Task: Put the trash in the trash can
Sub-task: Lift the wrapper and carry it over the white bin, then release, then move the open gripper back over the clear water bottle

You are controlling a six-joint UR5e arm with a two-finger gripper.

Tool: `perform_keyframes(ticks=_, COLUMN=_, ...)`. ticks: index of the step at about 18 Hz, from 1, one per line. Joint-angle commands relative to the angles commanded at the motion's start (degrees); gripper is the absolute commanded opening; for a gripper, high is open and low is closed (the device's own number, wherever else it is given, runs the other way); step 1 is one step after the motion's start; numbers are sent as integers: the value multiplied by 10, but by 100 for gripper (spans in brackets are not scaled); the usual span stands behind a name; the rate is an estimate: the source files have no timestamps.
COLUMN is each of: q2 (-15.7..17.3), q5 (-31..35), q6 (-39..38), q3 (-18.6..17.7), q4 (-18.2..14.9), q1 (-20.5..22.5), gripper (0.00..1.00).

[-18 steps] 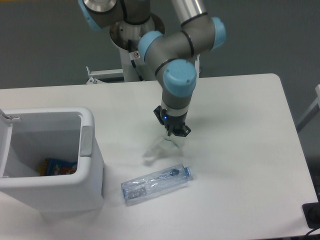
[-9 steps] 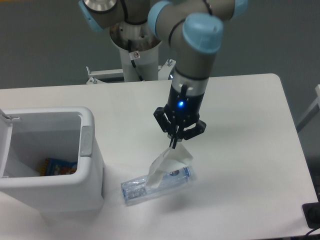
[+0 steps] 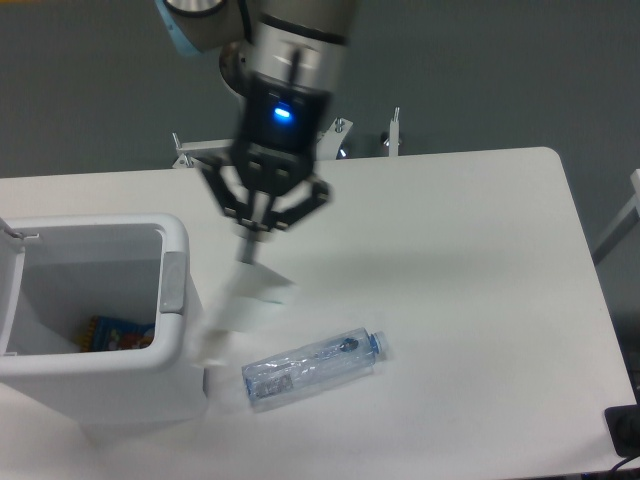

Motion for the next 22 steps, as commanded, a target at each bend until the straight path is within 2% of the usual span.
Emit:
perform_keyframes(ticks=3, q2=7, q5=-1, q6=2, q3=-28, q4=11, q1=-40, gripper=0)
perform_keyframes(ticks=4, q2=6, q5=0, q6=1, q3=-35, q4=17, q1=-52, gripper=29)
perform_keyframes(ticks=5, q2=6, q5=-1, q6=-1, q3=-39, q4=26, q1=-55, gripper=48)
perform_keyframes(ticks=6, q2=5, q5=-1, q6=-1, q3=-37, q4=39, q1=-54, gripper=90)
perform_keyframes(ticks=7, q2=4, q5=-1, q6=-3, q3=-35, q4=45, q1=-54, gripper=100)
perform_keyframes(ticks=12, q2=8, q5=0, q6=-24, q3=-23, q4=48, q1=-46, gripper=100)
perform_keyframes(ticks=16, q2=-2, q5=-5, q6=-1, q3=0, q4=48, q1=37, gripper=100)
perform_keyframes(ticks=20, q2=-54, q5=-7, q6=152, q3=3, q4=42, q1=118, gripper=100)
perform_keyframes(ticks=22, q2=-78, q5=-1, q6=211, q3=-4, q4=43, q1=134, gripper=100)
